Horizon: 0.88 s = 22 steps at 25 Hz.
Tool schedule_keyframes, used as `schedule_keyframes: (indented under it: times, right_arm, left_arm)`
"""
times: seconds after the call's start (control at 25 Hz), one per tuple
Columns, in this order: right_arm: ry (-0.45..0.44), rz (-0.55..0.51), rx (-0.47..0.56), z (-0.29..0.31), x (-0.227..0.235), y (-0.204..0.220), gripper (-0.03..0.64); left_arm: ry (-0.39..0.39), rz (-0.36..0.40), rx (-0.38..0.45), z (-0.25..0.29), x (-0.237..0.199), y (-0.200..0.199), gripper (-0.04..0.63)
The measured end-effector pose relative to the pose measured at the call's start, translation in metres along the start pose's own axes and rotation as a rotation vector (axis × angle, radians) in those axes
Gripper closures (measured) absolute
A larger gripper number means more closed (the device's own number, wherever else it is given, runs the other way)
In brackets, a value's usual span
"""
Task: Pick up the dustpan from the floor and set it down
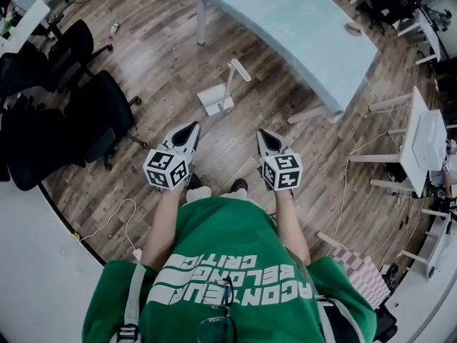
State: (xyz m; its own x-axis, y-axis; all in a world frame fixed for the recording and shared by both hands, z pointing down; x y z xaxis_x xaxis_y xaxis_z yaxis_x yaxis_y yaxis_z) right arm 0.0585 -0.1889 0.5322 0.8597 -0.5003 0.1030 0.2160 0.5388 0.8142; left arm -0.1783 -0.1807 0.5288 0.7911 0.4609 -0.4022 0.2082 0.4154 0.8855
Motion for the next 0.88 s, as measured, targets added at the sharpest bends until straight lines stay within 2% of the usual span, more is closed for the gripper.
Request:
schedule_keyframes:
  times: [0.24,0.48,0.88]
  right_arm:
    - [-0.027,0.024,0.030,-0.020,0.023,0.007,0.609]
    - [-0.029,0.038,0.050,-0.039,0.048,0.019,0.609]
    - [-0.043,0.019,0.053,-0.053,0.062,0.029,0.609]
  left_arm:
    - [0.054,0.035,-0.031,0.029,0.045,0.004,0.603]
    - [0.076,0.060,-0.047,0.049,0.076,0.010,0.603]
    - [0.078,0.072,-0.054,0.057,0.100,0.019,0.603]
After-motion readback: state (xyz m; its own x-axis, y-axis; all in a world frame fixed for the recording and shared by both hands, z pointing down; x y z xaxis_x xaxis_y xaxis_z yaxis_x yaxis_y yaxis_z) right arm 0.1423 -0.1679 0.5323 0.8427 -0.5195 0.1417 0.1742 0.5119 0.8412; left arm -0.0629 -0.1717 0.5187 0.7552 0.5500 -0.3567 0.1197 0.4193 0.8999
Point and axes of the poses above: the fingertips, and each gripper's own axes: z forward along the fingers, x to its right, y out of its underside, the point moved 5 cm from there along -z, backward along the fingers, and after that the axes turned 1 degree about z, right-handed, at the moved point
